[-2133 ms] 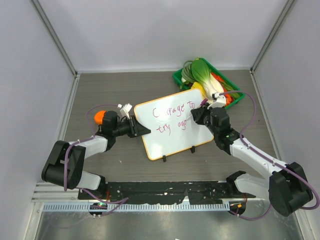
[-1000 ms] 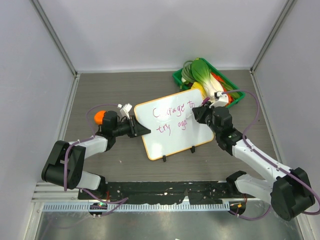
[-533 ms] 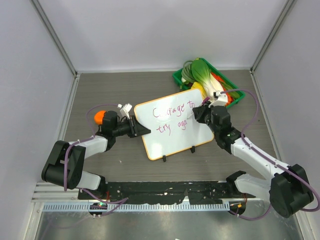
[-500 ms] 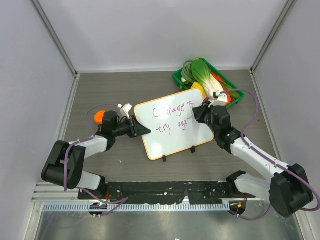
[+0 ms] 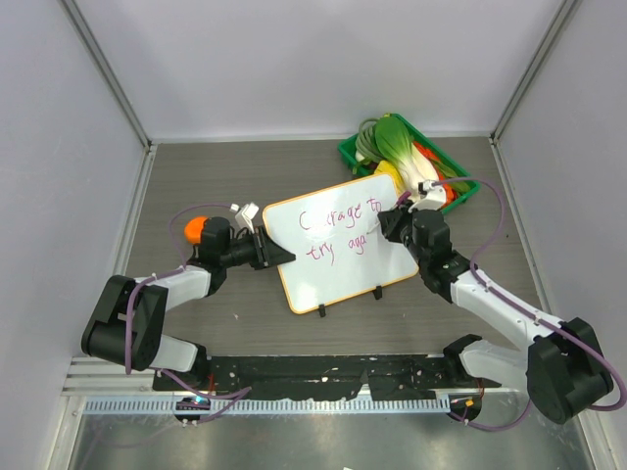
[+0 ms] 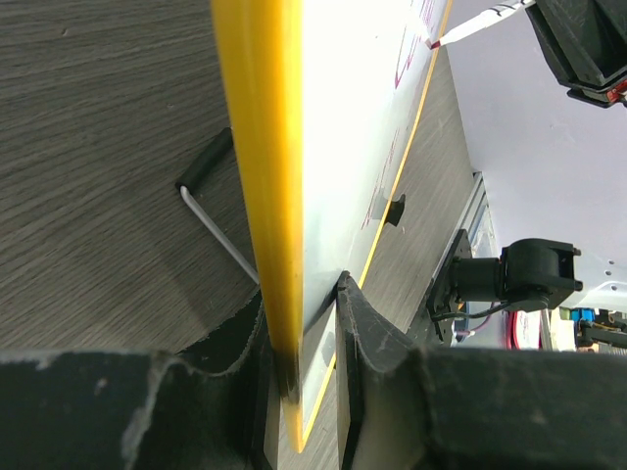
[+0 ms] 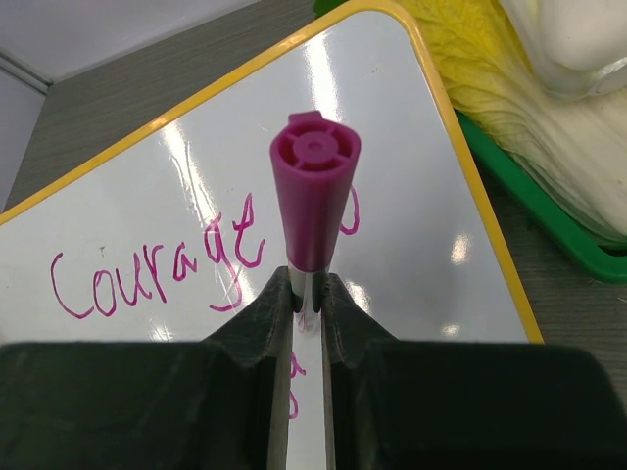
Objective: Write a sentence on the whiteboard
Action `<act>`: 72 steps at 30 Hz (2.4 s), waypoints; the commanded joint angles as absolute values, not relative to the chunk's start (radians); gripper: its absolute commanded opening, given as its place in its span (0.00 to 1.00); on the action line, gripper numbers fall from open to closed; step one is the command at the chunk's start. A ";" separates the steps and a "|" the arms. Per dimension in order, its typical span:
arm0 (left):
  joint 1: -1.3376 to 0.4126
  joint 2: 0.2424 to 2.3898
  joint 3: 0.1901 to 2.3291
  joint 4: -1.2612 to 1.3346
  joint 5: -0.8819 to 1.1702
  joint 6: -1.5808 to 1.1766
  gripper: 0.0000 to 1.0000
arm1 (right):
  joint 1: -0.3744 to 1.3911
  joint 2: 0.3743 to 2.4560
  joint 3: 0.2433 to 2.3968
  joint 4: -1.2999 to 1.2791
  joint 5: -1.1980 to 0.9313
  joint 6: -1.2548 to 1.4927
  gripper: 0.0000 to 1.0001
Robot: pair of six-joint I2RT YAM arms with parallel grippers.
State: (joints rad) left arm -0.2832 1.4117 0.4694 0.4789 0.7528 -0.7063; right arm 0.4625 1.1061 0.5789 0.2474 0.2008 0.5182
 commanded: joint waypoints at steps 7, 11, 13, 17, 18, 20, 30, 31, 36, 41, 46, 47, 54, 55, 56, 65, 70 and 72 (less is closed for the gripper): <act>-0.291 1.448 0.451 0.342 0.561 -0.568 0.00 | 0.460 1.069 0.514 0.230 0.212 0.499 0.01; -0.291 1.450 0.451 0.344 0.561 -0.569 0.00 | 0.460 1.046 0.482 0.227 0.201 0.499 0.01; -0.291 1.450 0.451 0.344 0.560 -0.568 0.00 | 0.460 1.036 0.476 0.219 0.199 0.497 0.01; -0.293 1.447 0.448 0.342 0.558 -0.569 0.00 | 0.460 1.026 0.480 0.224 0.198 0.500 0.01; -0.291 1.445 0.448 0.344 0.557 -0.569 0.00 | 0.460 1.026 0.488 0.224 0.192 0.505 0.01; -0.291 1.447 0.448 0.344 0.558 -0.569 0.00 | 0.460 1.019 0.515 0.227 0.187 0.509 0.01; -0.291 1.445 0.451 0.341 0.560 -0.568 0.00 | 0.460 1.023 0.618 0.261 0.198 0.523 0.01; -0.291 1.445 0.451 0.341 0.557 -0.568 0.00 | 0.460 1.032 0.621 0.262 0.209 0.526 0.01; -0.291 1.445 0.451 0.339 0.558 -0.568 0.00 | 0.460 1.084 0.626 0.296 0.221 0.534 0.01; -0.293 1.445 0.453 0.339 0.557 -0.568 0.00 | 0.460 1.115 0.618 0.294 0.230 0.525 0.01; -0.291 1.448 0.449 0.341 0.557 -0.566 0.00 | 0.460 1.131 0.592 0.311 0.247 0.535 0.01; -0.291 1.448 0.451 0.341 0.558 -0.566 0.00 | 0.460 1.129 0.589 0.317 0.242 0.535 0.01; -0.291 1.450 0.453 0.341 0.558 -0.566 0.00 | 0.460 1.092 0.595 0.293 0.239 0.531 0.01; -0.291 1.451 0.453 0.341 0.558 -0.566 0.00 | 0.460 1.082 0.594 0.293 0.239 0.535 0.01; -0.291 1.450 0.453 0.341 0.558 -0.566 0.00 | 0.460 1.068 0.591 0.290 0.238 0.534 0.01; -0.291 1.448 0.451 0.341 0.558 -0.566 0.00 | 0.462 1.031 0.578 0.252 0.264 0.515 0.01; -0.291 1.450 0.451 0.342 0.560 -0.566 0.00 | 0.459 1.060 0.574 0.264 0.264 0.517 0.01; -0.291 1.448 0.449 0.342 0.558 -0.566 0.00 | 0.457 1.069 0.571 0.270 0.262 0.518 0.01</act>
